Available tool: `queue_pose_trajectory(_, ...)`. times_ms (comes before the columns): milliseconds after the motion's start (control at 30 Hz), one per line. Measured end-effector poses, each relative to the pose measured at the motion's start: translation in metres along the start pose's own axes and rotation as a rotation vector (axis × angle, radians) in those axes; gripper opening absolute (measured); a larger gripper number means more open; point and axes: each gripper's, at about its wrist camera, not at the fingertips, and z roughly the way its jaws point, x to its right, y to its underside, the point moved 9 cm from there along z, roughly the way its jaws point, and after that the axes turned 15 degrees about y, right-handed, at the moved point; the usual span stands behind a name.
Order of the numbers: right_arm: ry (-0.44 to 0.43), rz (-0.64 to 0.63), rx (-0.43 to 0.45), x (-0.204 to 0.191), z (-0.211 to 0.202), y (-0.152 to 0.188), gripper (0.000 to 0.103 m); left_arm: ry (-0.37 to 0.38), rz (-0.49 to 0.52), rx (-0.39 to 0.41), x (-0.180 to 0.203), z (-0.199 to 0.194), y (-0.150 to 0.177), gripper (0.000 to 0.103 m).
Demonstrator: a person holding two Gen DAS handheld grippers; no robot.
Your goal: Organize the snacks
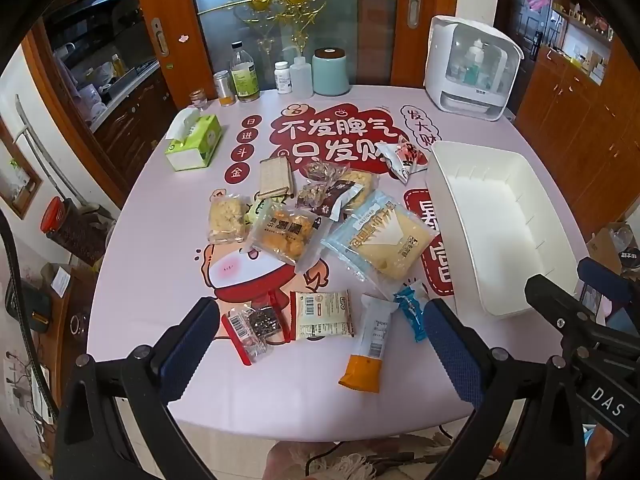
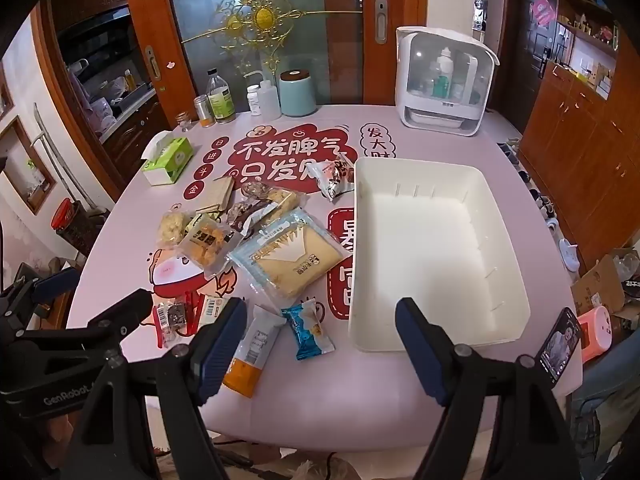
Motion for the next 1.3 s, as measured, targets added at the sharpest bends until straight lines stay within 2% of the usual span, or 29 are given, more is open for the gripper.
queue_pose_trajectory(567, -0.006, 0.003, -0.005, 0.000, 0.001, 0.001, 0.078, 0.007, 0.008, -0.003, 0.008, -0.008, 0.006, 0.101)
queue_pose_trajectory(1300, -0.011, -0.005, -0.004, -0.004, 0.002, 0.001, 0.078, 0.008, -0.003, -0.009, 0.002, 0.000, 0.007, 0.101)
